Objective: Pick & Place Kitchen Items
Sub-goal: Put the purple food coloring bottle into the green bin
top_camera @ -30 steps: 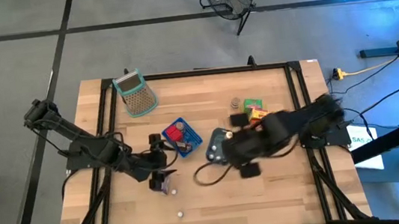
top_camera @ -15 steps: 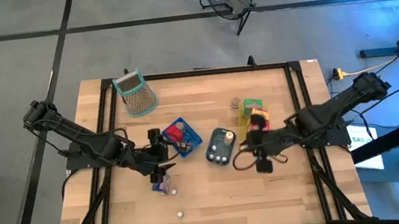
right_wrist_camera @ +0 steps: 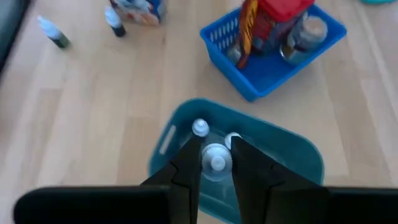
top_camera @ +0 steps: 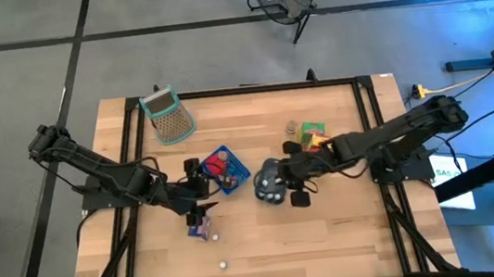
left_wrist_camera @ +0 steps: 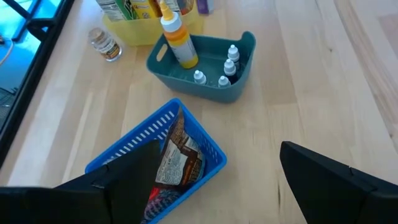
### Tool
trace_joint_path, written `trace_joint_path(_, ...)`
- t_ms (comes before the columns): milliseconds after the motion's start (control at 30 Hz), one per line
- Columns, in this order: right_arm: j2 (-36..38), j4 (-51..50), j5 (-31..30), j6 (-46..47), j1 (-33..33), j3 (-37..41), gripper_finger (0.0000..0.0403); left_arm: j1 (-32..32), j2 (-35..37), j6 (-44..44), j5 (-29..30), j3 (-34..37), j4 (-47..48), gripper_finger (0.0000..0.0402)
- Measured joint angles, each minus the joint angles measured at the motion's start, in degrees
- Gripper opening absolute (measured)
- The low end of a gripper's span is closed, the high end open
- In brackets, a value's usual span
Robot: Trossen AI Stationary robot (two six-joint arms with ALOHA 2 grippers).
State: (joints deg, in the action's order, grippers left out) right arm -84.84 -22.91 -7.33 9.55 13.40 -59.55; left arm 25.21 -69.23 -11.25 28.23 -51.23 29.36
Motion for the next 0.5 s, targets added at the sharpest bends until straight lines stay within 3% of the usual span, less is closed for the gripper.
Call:
trace_joint_path(200,-2.80,0.28,3.51,-2.21,-2.40,0.00,0.0072,0.00,0.00,0.26,0.00,-0.01,-0.01,0.0329)
trace_joint_path(500,-7.53,1.01,3.62,-3.34,-3.77,-0.02,0.0072,0.00,0.00,0.59,0.00,0.00,-0.02,0.0329)
